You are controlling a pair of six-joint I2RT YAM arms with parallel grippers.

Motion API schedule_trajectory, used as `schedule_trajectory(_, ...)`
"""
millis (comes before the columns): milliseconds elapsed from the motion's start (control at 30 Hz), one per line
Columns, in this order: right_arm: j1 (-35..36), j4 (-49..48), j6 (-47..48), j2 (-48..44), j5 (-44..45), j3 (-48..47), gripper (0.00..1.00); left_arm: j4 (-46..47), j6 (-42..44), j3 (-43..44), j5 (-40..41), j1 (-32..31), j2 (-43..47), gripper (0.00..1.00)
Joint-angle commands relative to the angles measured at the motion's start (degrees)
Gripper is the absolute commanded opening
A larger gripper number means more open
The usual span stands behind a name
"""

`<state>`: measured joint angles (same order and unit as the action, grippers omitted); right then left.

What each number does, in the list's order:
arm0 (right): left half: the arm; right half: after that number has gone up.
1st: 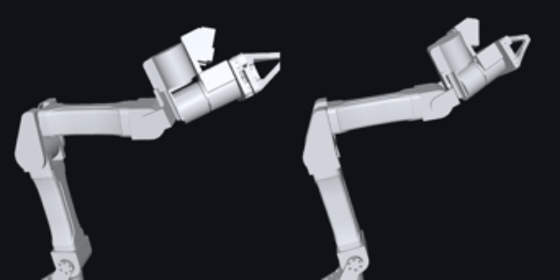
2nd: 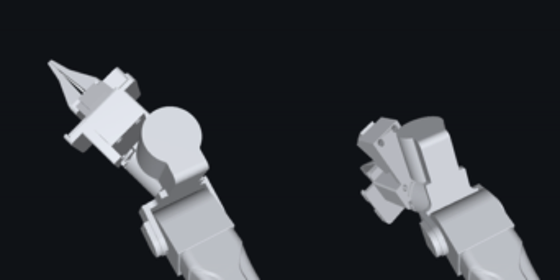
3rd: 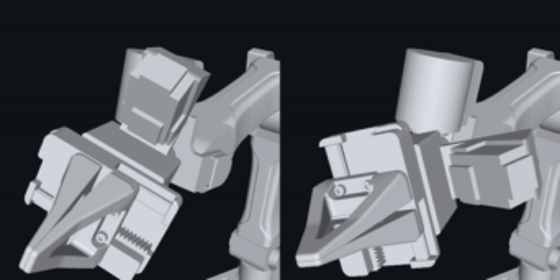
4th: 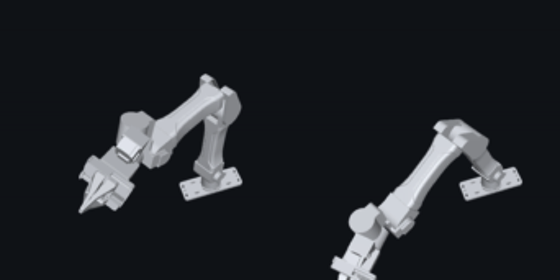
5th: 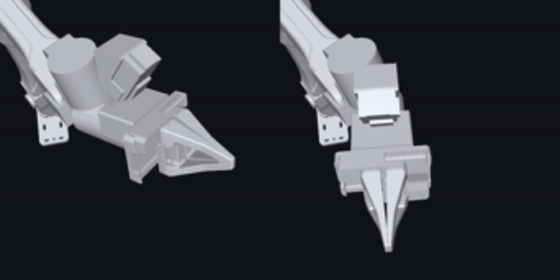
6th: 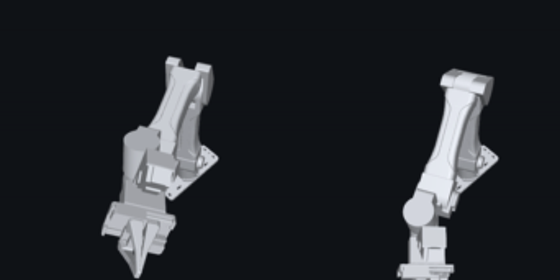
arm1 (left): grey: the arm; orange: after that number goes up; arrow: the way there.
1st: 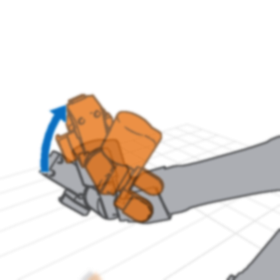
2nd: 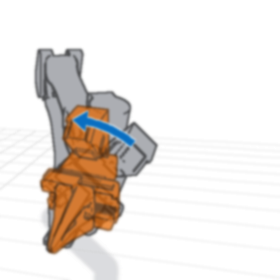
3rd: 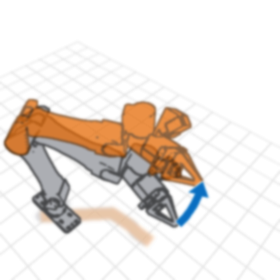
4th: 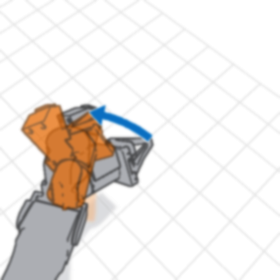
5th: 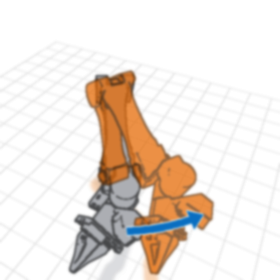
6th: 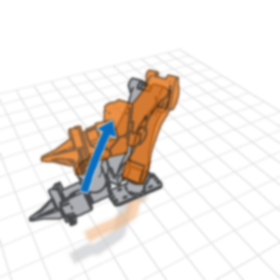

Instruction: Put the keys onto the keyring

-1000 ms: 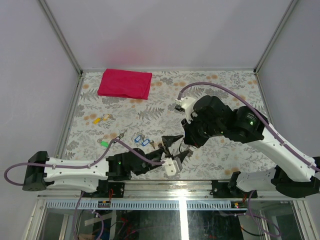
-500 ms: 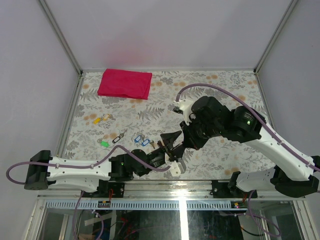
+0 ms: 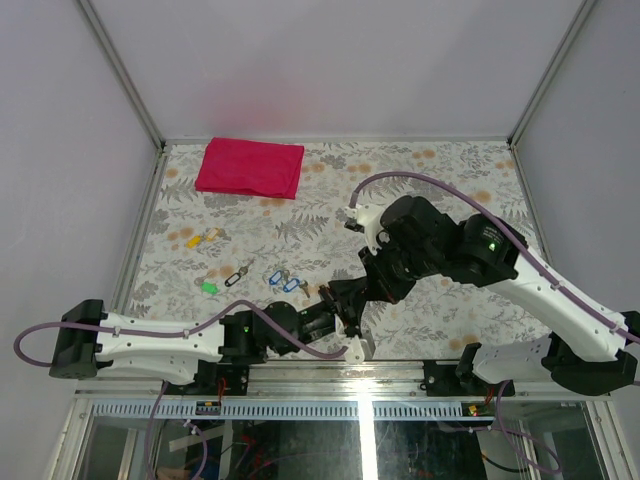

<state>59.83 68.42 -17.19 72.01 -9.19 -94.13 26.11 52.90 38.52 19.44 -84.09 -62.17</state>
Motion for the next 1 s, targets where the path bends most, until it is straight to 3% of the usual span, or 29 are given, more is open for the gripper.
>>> schedule_trajectory(0, -0.1, -0.8, -0.9, -0.9, -1.0, 1.0, 0.03, 3.2, 1.5, 3.1, -2.7, -0.8, 0.2, 0.1)
schedule_trajectory(67, -0.1, -1.4, -1.1, -1.4, -0.5, 1.2, 0.05, 3.0, 1.3, 3.3, -2.6, -0.9, 0.3, 0.01)
schedule_trajectory(367, 0.0, -9.8, -1.4, -9.0, 3.9, 2.7, 0.44, 2.6, -3.2, 2.9, -1.2, -1.2, 1.4, 0.0)
schedule_trajectory(467, -0.1, -15.9, -1.4, -14.4, 6.4, 6.2, 0.52, 2.9, -6.2, 2.9, 1.0, -1.2, 1.7, 0.0)
schedule_trajectory(800, 0.0, -38.9, 1.7, -33.9, 15.7, 26.7, 0.5, -1.6, -19.9, 6.2, 6.8, -1.2, 2.0, 0.0)
schedule_trajectory(967, -0.1, -43.8, 3.1, -38.6, 16.1, 31.0, 0.47, -6.8, -26.8, 9.1, 9.2, -1.2, 1.7, 0.0)
